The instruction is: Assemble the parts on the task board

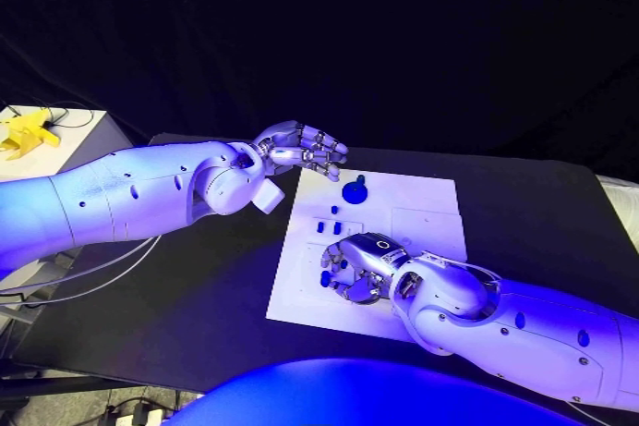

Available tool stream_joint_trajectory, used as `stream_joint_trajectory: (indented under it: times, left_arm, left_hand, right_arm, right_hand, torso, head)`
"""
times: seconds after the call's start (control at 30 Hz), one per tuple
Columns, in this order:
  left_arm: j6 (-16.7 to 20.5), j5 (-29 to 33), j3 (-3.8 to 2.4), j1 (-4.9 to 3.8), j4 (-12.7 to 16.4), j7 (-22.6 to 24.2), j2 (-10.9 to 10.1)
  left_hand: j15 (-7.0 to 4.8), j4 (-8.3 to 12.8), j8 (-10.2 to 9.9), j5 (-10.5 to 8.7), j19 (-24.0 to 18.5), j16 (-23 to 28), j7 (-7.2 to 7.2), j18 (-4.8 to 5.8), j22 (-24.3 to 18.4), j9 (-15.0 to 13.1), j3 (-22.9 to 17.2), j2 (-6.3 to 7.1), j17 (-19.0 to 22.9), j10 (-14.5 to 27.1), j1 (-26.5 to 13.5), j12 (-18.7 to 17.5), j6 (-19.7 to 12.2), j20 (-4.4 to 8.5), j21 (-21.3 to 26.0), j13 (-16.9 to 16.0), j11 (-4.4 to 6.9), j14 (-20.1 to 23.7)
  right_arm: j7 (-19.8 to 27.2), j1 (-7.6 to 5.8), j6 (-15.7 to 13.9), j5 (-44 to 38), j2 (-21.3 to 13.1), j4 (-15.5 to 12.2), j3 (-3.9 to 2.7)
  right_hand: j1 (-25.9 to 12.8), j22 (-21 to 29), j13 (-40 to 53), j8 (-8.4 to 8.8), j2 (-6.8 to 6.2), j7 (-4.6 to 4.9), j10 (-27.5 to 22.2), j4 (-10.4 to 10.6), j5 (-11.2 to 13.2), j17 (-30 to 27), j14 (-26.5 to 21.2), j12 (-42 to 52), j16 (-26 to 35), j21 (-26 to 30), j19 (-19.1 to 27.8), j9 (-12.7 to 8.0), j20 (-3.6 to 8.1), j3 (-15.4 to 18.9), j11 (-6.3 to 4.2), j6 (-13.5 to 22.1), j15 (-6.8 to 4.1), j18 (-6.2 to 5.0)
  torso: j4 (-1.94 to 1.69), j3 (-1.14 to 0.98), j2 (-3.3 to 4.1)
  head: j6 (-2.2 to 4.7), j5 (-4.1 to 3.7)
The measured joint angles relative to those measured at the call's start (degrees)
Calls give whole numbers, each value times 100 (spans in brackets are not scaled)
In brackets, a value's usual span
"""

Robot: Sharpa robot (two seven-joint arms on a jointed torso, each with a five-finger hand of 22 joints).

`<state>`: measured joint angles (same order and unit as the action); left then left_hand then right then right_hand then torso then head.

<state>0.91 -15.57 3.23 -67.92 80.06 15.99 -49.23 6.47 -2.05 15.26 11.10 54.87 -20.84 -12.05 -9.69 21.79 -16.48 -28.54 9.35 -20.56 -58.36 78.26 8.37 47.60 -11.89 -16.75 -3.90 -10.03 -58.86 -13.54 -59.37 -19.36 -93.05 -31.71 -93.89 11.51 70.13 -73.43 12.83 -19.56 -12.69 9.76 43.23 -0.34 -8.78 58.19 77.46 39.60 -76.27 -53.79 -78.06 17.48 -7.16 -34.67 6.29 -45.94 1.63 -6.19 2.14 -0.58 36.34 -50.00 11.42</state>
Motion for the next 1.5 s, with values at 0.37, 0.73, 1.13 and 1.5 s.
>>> stream_joint_trajectory:
  times: [0.37, 0.73, 1.13, 1.5]
  left_arm:
    - [-8, 0, 0, 0, -21, -8, 1]
    - [-20, 0, 0, 23, -68, 42, 2]
    - [-19, 4, 1, 150, -64, 240, -16]
    - [-47, -37, 0, 264, 94, 290, -92]
  left_hand:
    - [0, 0, 0, 0, 0, 0, 0, 0, -1, 0, 0, 0, 1, 0, 0, 0, 0, 0, 0, 0, 0, 0]
    - [0, 0, 28, 0, 0, 0, 0, 0, 8, 0, 0, 0, -15, 0, 0, 51, 0, 0, 0, 0, 0, 0]
    - [0, 0, 28, 0, 0, 0, 0, 0, 10, 0, 0, 0, -15, 0, 0, 51, 0, 0, 0, -2, 0, 0]
    - [45, -128, 67, 0, -120, 0, -21, 0, -68, 14, 127, 170, -66, 42, -170, 165, -21, -75, 131, -14, 0, 162]
  right_arm:
    - [136, -9, -301, 45, -282, -229, -5]
    - [859, -413, -599, 936, -1014, -635, -73]
    - [1022, -778, -133, 3091, -2309, -883, -71]
    - [748, -783, 139, 3817, -3144, -946, 11]
  right_hand:
    - [206, 126, -42, 163, -116, -4, -402, 39, -99, -243, -195, 251, 36, 344, 103, -19, -41, 890, 9, 81, 9, 0]
    - [604, -41, -199, 239, 107, -110, 605, 203, -178, -140, -78, 476, -55, 86, -34, -1, 96, 897, -126, -242, -107, 0]
    - [401, -152, 2073, -210, 197, -289, 2042, 496, -127, 1365, 635, 2336, -667, -1059, -577, 254, 328, 597, -307, -805, -363, 94]
    - [148, -151, 3439, -161, 124, -282, 2575, 706, -142, 1676, 649, 3050, -888, -1088, -587, 245, 338, 651, -400, -699, -378, 94]
  torso:
    - [0, 0, -1]
    - [5, 7, -20]
    - [36, 13, -113]
    - [81, -19, -195]
  head:
    - [0, -47]
    - [0, -221]
    - [0, -750]
    - [0, -1129]
